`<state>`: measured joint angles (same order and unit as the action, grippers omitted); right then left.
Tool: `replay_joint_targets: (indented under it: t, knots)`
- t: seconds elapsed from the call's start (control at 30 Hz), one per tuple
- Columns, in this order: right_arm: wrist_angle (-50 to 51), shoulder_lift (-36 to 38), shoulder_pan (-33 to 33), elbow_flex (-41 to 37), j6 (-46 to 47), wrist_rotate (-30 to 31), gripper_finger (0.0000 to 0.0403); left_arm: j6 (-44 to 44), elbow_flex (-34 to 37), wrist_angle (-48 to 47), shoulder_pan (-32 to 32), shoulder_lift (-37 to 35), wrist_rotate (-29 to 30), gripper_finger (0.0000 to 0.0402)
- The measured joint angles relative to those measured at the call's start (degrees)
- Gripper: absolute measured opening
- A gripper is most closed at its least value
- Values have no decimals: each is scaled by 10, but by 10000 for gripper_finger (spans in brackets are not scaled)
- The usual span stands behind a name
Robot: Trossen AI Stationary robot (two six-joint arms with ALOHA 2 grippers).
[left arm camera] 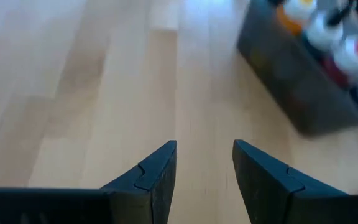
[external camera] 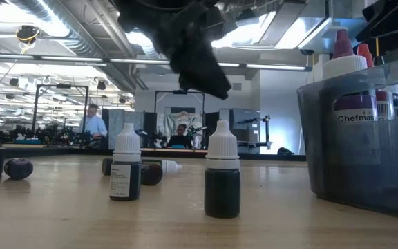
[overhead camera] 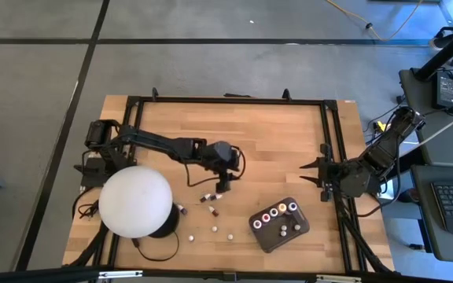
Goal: Pick & Place food coloring
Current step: Put the small green food coloring bottle into the bin
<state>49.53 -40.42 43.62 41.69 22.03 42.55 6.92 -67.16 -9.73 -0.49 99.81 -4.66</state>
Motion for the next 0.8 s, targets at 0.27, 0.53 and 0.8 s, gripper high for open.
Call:
replay_joint_targets:
  t: [0.27, 0.53, 0.8]
  knots:
    - [4, 0, 0, 0, -13, 0, 139, 8, 0, -8, -5, 3, 18, 153]
    - [4, 0, 0, 0, -15, 0, 139, -3, 0, 24, -5, 3, 21, 160]
    - [4, -1, 0, 0, -13, 0, 139, 3, 0, -19, -11, 3, 24, 235]
